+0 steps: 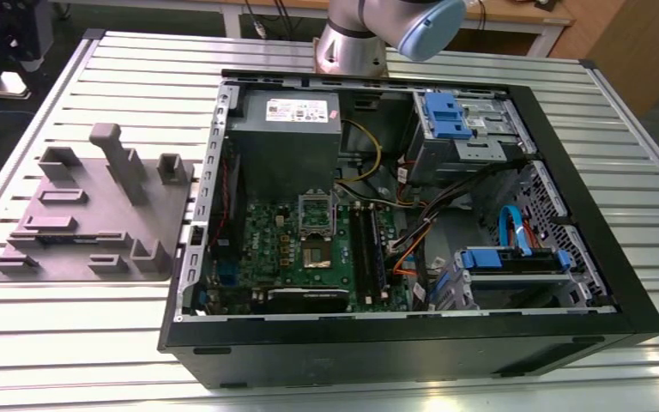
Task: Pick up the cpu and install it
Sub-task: 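Pick up the cpu and move it towards the insertion slot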
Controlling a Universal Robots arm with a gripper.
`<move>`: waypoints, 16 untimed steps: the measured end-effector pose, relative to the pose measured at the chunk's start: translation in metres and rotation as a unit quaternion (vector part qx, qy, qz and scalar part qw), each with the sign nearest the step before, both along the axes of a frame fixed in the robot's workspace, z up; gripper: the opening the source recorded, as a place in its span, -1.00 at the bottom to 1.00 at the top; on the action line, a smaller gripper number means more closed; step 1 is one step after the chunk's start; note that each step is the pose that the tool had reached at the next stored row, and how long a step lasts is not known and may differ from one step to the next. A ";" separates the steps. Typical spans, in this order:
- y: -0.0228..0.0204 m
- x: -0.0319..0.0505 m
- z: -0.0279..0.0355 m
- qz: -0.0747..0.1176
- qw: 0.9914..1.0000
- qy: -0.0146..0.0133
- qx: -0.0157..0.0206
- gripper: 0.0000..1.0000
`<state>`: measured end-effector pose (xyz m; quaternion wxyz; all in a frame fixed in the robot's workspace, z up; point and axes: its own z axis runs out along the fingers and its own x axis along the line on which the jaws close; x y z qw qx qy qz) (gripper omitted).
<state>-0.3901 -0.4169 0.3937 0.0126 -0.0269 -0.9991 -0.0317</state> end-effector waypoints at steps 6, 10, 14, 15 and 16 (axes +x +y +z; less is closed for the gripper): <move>0.0000 0.0021 0.0000 0.000 1.000 0.000 0.000 -0.05; 0.0000 0.0036 0.0000 0.000 1.000 0.000 0.000 -0.05; 0.0000 0.0051 0.0000 0.000 1.000 0.000 0.000 -0.05; 0.0000 0.0055 0.0000 0.000 1.000 0.000 0.000 -0.05; 0.0000 0.0058 0.0000 0.000 1.000 0.000 0.000 -0.05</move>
